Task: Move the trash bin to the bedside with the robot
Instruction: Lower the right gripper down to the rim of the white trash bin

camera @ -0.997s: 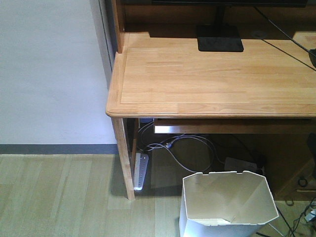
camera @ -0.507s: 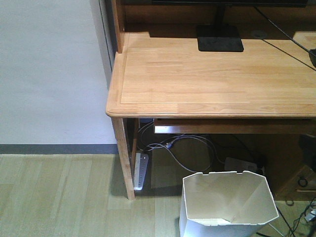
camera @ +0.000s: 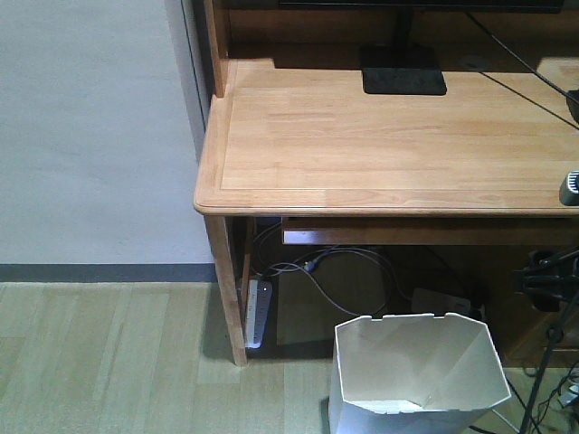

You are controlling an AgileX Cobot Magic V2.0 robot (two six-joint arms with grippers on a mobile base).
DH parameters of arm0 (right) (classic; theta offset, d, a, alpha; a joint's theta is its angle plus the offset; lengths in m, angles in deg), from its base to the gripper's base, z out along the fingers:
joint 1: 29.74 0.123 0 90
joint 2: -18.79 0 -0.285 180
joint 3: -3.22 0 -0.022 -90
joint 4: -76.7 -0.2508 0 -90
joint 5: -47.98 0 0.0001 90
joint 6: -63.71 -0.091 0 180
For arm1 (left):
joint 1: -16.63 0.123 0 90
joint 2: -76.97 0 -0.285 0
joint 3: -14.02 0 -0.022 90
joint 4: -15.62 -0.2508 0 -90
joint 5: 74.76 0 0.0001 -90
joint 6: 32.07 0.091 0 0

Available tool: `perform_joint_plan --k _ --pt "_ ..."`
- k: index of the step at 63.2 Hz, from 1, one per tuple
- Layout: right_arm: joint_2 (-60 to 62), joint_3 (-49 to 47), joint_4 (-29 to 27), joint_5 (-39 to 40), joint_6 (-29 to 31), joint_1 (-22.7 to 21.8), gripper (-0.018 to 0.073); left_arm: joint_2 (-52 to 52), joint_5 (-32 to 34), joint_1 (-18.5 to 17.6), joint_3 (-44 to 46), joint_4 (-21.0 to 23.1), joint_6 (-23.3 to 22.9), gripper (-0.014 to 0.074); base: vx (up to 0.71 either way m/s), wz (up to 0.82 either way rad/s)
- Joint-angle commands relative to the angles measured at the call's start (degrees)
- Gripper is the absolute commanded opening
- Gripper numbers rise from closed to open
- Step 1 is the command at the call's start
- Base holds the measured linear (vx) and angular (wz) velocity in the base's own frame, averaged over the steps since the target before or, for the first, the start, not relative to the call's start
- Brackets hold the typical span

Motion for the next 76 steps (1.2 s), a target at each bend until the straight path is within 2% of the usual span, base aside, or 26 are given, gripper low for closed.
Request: perform_joint_plan --k 1,6,15,25,33,50,63,76 --pt "-2.0 -2.0 0.4 3.0 0.4 -2.8 0.0552 0.6 4.5 -0.2 -1.6 0.2 -0.5 -0.0006 0.00 0.00" --pt "-4.2 -2.7 -2.5 3.2 2.0 -5.7 0.0552 0.6 4.5 -0.2 -1.6 0.2 -0.5 -0.0006 0.00 0.00" --pt "-9.4 -4.6 -6.7 3.2 8.5 -9.6 0.0552 0.6 4.5 -0.2 -1.6 0.2 -0.5 -0.0006 0.00 0.00" --pt "-18.3 -7.2 -12.4 2.7 13.9 -16.2 0.0552 0.6 4.5 -0.2 -1.6 0.2 -0.5 -0.0006 0.00 0.00" --pt "-24.4 -8.8 -14.6 5.2 15.1 -20.3 0.0552 0.6 4.5 -0.2 -1.6 0.2 -0.5 -0.0006 0.00 0.00" --pt "-35.4 -9.1 -12.9 17.4 24.1 -20.8 0.0552 0.6 4.5 -0.2 -1.6 0.2 -0.5 -0.0006 0.00 0.00" --pt "-47.5 -9.9 -12.8 25.8 25.5 -20.8 0.0552 0.6 4.5 -0.2 -1.6 0.2 -0.5 -0.0006 0.00 0.00" --pt "-63.2 -16.9 -12.8 24.6 28.3 -20.8 0.0552 0.6 4.5 -0.2 -1.6 0.2 -0.5 -0.0006 0.00 0.00"
